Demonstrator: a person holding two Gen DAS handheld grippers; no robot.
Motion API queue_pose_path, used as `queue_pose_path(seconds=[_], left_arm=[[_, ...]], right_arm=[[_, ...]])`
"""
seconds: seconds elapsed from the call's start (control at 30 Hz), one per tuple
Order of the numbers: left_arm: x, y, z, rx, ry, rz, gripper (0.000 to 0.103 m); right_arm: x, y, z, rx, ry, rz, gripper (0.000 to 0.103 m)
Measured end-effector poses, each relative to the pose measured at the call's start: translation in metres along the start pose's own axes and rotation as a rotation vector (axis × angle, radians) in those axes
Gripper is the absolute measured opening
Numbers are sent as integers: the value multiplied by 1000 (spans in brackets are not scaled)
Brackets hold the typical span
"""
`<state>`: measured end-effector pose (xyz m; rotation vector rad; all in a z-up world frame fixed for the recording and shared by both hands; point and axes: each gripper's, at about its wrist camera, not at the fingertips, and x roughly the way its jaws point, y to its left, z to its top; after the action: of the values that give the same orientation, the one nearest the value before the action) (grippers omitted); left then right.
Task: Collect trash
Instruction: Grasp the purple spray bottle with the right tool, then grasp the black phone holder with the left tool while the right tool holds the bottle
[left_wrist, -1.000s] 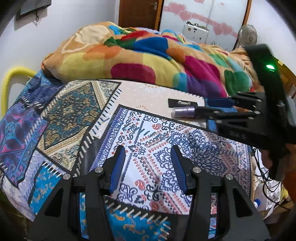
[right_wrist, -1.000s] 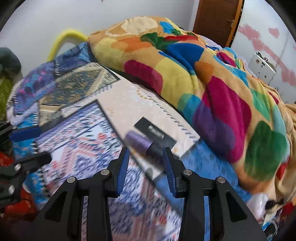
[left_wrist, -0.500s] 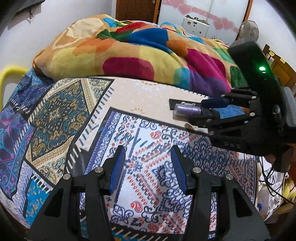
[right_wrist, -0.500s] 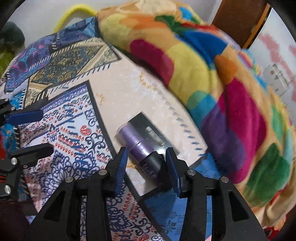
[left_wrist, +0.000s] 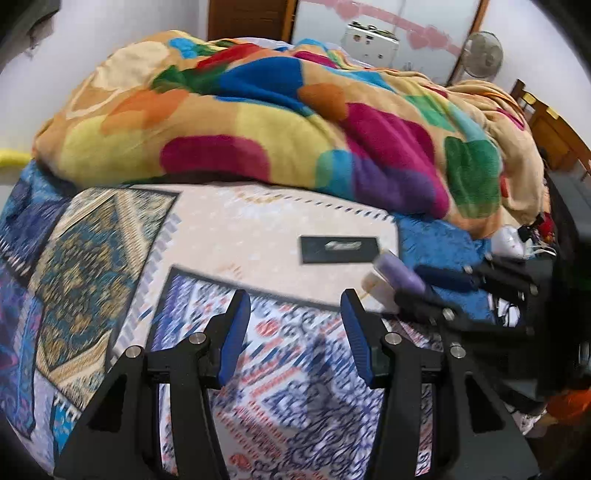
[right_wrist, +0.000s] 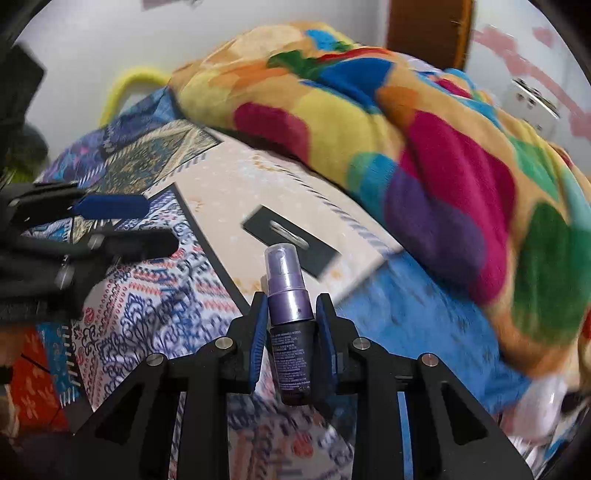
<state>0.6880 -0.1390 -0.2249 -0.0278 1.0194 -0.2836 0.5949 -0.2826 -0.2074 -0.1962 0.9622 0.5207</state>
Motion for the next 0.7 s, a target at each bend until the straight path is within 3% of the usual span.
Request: queue_pose_path(seconds=[0.2, 0.4, 0.7], left_arm=[[31, -20, 28, 34, 37, -84, 50], [62, -27, 46, 46, 43, -104, 50], [72, -26, 46, 64, 73, -145, 50]], right_arm=[[-11, -23, -9, 89, -15, 28, 24], [-8, -31, -11, 108, -27, 11, 22], [-1, -35, -13, 122, -12, 10, 21]])
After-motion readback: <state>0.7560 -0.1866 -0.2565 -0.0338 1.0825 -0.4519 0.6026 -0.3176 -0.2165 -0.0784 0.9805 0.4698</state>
